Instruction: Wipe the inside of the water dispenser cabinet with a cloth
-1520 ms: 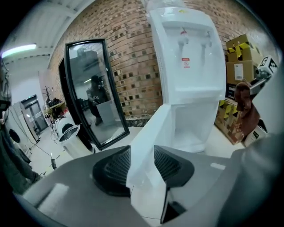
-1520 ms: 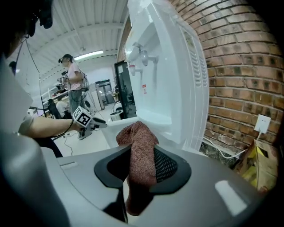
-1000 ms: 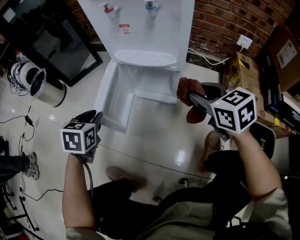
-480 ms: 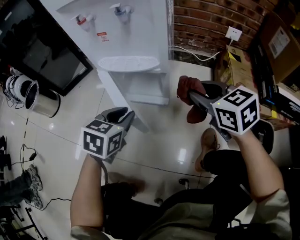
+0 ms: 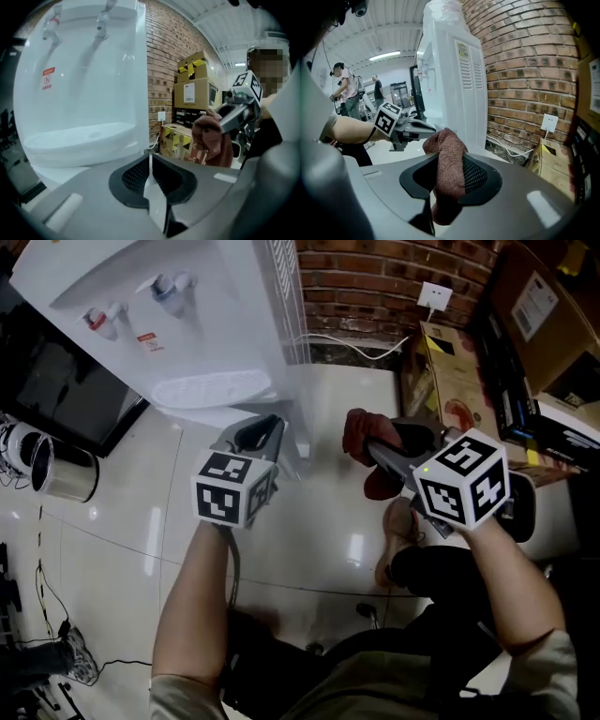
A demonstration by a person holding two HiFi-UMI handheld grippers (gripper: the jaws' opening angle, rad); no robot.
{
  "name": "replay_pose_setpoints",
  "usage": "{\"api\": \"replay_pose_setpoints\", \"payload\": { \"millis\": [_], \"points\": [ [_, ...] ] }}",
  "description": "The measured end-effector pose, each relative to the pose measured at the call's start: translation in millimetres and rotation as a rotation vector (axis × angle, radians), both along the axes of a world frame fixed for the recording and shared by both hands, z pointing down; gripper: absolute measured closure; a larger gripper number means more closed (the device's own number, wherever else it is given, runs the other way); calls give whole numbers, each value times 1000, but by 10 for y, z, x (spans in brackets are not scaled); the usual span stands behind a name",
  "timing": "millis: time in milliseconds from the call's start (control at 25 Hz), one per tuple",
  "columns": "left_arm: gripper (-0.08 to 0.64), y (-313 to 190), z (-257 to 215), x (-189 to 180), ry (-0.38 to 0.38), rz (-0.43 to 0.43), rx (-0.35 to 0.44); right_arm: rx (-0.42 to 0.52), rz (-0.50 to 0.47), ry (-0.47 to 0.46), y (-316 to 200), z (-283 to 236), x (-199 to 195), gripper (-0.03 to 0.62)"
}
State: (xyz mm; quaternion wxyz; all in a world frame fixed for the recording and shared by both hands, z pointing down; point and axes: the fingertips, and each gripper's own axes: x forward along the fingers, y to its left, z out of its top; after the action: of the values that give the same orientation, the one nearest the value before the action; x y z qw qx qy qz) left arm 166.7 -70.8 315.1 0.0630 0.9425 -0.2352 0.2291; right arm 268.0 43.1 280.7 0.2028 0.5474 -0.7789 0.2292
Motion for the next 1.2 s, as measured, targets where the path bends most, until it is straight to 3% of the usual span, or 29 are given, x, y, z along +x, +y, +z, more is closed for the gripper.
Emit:
{"api": "replay_pose_setpoints", "payload": {
  "millis": [120,200,440,640,760,840,1040,1200],
  "points": [
    [553,-38,-41,161,90,-28,-55,-30,0,8,100,131,70,459],
    [560,26,-11,205,76,-9,-81,-47,-9,6,151,197,95,459],
    [560,179,10,85,10,8,-27,-33,-60,-42,161,102,26,459],
    [560,283,-77,7,69,35,-75,3,-118,-50,145,-44,-187,459],
    [560,365,-348,-38,119,65,-55,-1,-128,-47,152,-42,-210,459],
    [560,391,-387,-129,92,61,-33,-3,-124,-49,137,-44,-198,459],
    [560,286,-20,-449,-66,-6,-33,3,-136,-49,91,-68,-270,459],
    [560,92,237,-437,-127,-69,-26,-2,-141,-27,73,-35,-310,459]
  ]
}}
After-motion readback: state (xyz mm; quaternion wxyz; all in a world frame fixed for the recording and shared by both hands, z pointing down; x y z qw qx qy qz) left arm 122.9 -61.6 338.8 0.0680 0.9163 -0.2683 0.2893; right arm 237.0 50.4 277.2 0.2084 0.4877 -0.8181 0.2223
